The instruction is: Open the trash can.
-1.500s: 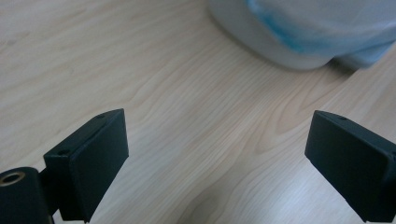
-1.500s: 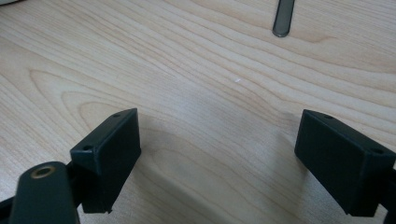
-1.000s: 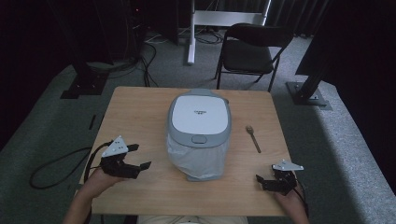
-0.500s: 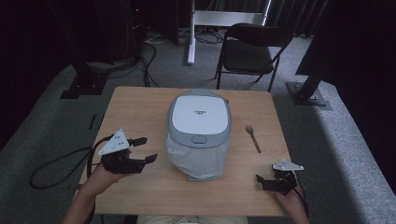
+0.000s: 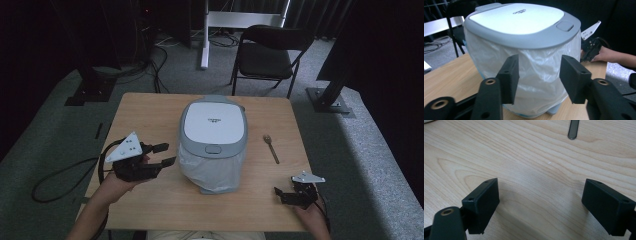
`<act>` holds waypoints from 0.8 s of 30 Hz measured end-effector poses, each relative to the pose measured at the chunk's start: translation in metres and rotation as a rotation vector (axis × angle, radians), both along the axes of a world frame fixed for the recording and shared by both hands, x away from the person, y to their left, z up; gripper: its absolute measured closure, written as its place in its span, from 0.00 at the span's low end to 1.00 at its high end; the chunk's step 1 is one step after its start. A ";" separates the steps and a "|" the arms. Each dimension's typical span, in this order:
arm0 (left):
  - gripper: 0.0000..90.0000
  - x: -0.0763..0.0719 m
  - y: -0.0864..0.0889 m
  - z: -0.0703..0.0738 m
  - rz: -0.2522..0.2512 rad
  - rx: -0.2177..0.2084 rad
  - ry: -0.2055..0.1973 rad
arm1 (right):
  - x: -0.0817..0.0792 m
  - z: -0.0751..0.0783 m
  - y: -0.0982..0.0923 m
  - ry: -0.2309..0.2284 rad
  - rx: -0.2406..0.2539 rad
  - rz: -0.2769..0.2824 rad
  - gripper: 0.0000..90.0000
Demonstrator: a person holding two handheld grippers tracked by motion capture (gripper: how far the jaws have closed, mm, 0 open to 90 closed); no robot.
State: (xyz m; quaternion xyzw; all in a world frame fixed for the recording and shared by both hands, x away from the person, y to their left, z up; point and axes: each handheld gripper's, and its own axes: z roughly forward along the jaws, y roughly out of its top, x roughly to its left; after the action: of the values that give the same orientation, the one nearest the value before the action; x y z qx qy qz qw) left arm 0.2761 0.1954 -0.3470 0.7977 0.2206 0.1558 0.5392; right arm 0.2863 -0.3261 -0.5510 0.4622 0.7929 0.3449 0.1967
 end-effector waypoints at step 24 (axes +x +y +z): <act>1.00 0.015 -0.074 0.045 -0.180 -0.036 0.037 | 0.000 0.000 0.000 0.001 0.000 -0.003 0.15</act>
State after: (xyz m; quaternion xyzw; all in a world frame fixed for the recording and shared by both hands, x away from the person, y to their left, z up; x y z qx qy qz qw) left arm 0.2908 0.1217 -0.3022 0.8073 0.1609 0.0881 0.5610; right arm 0.2864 -0.3263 -0.5509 0.4635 0.7924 0.3442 0.1968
